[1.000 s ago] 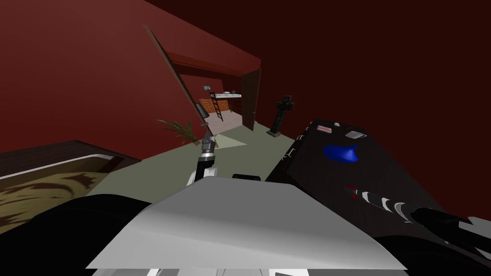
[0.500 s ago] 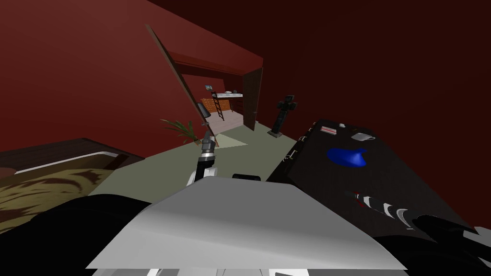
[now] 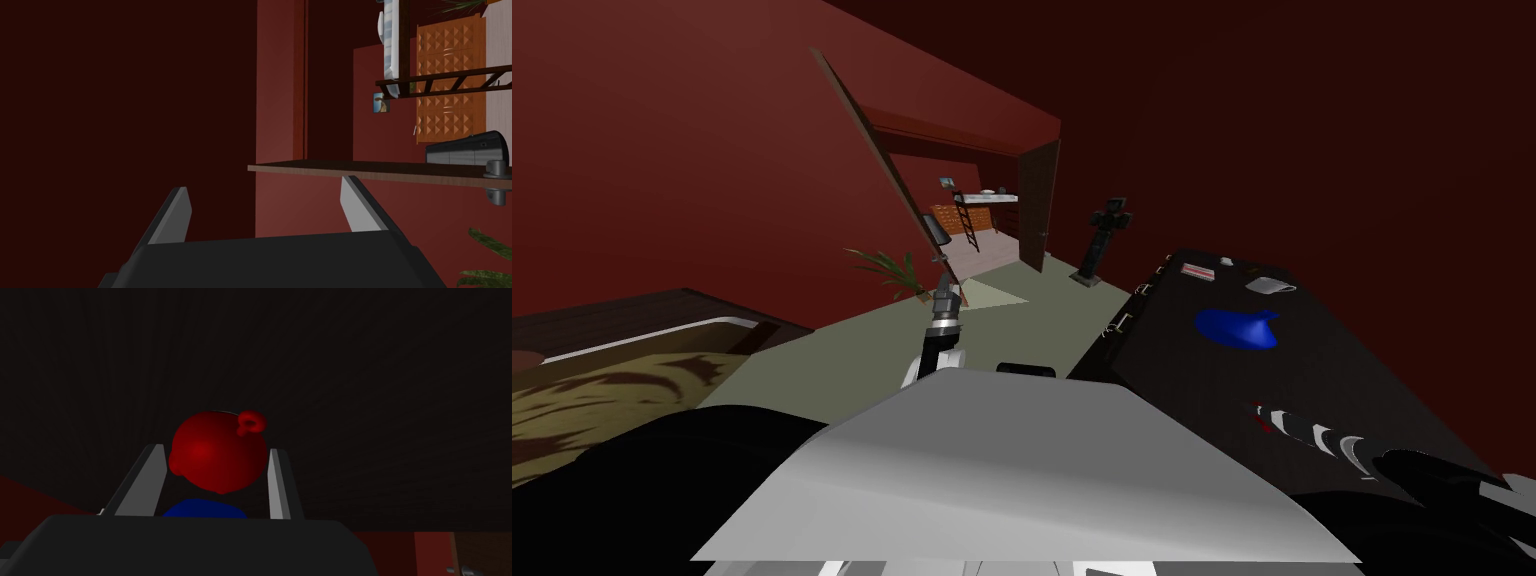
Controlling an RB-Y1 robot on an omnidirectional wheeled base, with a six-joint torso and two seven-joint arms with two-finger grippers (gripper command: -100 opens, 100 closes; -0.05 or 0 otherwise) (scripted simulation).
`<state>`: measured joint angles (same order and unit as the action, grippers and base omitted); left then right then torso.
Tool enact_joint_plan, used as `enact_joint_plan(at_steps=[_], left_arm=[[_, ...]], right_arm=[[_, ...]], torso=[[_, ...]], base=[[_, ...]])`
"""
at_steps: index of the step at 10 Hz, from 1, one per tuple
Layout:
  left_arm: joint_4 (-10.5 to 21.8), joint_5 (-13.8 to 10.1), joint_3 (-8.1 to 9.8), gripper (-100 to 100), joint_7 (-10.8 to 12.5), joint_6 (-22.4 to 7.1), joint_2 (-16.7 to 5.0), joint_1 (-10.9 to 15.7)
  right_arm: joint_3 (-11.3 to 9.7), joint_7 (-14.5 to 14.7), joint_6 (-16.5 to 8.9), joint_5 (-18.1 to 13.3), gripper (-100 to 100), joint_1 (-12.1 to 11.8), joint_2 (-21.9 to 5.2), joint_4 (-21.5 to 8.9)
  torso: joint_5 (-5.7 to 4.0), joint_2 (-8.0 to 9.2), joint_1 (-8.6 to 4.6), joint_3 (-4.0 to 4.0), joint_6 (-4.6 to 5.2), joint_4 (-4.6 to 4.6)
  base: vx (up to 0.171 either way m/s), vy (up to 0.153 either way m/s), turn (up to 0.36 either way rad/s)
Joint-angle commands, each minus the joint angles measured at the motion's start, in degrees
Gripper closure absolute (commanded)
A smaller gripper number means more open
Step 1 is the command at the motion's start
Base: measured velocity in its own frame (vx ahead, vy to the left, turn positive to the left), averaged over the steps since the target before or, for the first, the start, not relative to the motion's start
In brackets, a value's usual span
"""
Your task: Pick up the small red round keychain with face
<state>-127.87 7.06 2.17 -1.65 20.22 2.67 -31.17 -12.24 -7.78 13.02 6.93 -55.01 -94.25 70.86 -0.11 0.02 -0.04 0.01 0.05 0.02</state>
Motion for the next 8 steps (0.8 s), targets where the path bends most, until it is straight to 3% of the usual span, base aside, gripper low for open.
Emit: enact_joint_plan(at_steps=[1, 2, 3, 4, 6, 7, 8], left_arm=[[0.0, 0.0, 0.0, 0, 0.0, 0.0, 0.0, 0.0], [0.0, 0.0, 0.0, 0, 0.0, 0.0, 0.0, 0.0], [0.0, 0.0, 0.0, 0, 0.0, 0.0, 0.0, 0.0], [0.0, 0.0, 0.0, 0, 0.0, 0.0, 0.0, 0.0], [0.0, 0.0, 0.0, 0, 0.0, 0.0, 0.0, 0.0], [0.0, 0.0, 0.0, 0, 0.0, 0.0, 0.0, 0.01], [0.0, 0.0, 0.0, 0, 0.0, 0.0, 0.0, 0.0]], right_arm=[[0.0, 0.0, 0.0, 0.0, 100, 0.0, 0.0, 0.0], [0.0, 0.0, 0.01, 0.0, 0, 0.0, 0.0, 0.0], [-1.4, 0.11, 0.17, -0.81, 100, 1.65, 1.3, -0.85], [-0.84, -0.77, 0.56, 0.07, 100, 0.77, -1.17, -0.13], [-0.38, -1.48, 0.88, 0.77, 100, 0.07, -3.14, 0.44], [-0.26, -1.07, 0.87, 0.57, 100, -0.02, -2.39, 0.17], [-0.06, -1.05, 0.87, 0.67, 0, -0.22, -2.49, 0.29]], torso=[[0.0, 0.0, 0.0, 0.0, 0.0, 0.0], [0.0, 0.0, 0.0, 0.0, 0.0, 0.0], [0.0, 0.0, 0.0, 0.0, 0.0, 0.0], [-0.13, -0.04, -0.08, -0.03, -0.02, -0.02], [-0.11, 0.08, 0.01, 0.03, 0.02, 0.0], [-0.1, 0.16, 0.06, 0.08, 0.03, 0.02], [-0.12, 0.11, -0.01, 0.06, 0.02, 0.01]], base=[[0.0, 0.0, 0.0], [0.0, 0.0, 0.0], [0.01, -0.009, 0.033], [-0.011, 0.015, -0.088], [-0.047, 0.035, -0.076], [-0.026, 0.017, -0.011], [0.0, 0.0, 0.0]])
